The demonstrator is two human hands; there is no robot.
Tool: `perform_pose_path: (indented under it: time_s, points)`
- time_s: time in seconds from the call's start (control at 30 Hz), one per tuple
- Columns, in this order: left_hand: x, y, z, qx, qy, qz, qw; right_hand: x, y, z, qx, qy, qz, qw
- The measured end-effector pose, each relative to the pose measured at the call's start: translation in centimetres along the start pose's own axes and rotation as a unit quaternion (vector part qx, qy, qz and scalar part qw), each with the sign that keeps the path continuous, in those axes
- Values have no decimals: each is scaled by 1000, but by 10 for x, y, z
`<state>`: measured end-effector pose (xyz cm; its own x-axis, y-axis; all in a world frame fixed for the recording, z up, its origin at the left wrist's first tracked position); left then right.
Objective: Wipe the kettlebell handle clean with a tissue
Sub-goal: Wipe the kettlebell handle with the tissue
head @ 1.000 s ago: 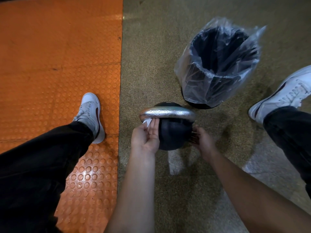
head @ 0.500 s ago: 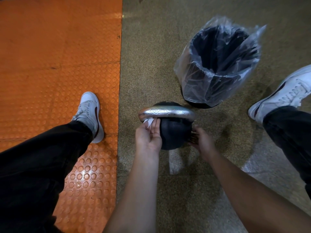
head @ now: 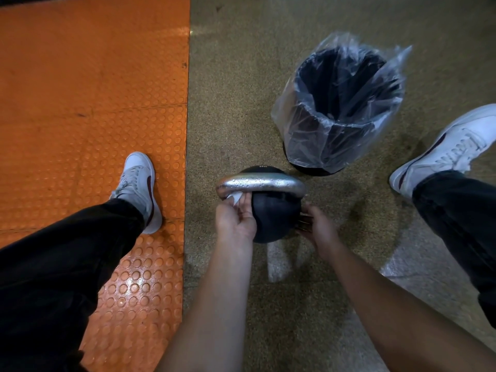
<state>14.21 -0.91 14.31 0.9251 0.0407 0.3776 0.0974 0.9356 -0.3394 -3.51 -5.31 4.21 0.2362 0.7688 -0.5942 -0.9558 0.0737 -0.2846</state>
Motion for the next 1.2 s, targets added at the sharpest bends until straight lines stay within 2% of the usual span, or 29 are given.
perform_pose_path:
  time_s: [0.13, 0.3, 0.47, 0.67, 0.8, 1.0, 1.13, 1.2]
  points:
    - [0, 14, 4, -41, -23, -3, 999, -1, -1, -1, 0, 1, -15, 1000]
    - [3, 12, -1, -42, 7, 14, 999, 1, 1, -3, -2, -2, -24, 1000]
    - [6, 21, 5, -57, 0, 16, 998, 1, 1, -4, 4, -4, -23, 1000]
    - [2, 14, -3, -29, -2, -7, 1000, 2, 3, -4, -2, -2, -18, 1000]
    - [3, 14, 4, -30, -47, -65, 996, 1, 2, -2, 4, 7, -9, 1000]
    - [3, 16, -8, -14, -29, -86, 996, 4, 3, -3, -7, 9, 5, 1000]
    - [0, 21, -1, -10, -94, -94, 991, 4, 3, -3, -1, 9, 13, 1000]
    - [1, 23, -3, -15, -89, -105, 990, 4, 3, -3, -5, 10, 15, 1000]
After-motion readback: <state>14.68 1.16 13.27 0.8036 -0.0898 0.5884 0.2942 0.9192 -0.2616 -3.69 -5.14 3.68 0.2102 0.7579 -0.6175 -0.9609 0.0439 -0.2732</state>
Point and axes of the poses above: each hand's wrist, its own z-axis away from the middle knuckle, its own y-axis out of the back of the hand, x = y × z, the point moved 1 cm from there along -z, towards the middle knuckle, and after that the axes turned 15 degrees about -z, right-handed, at the moved point
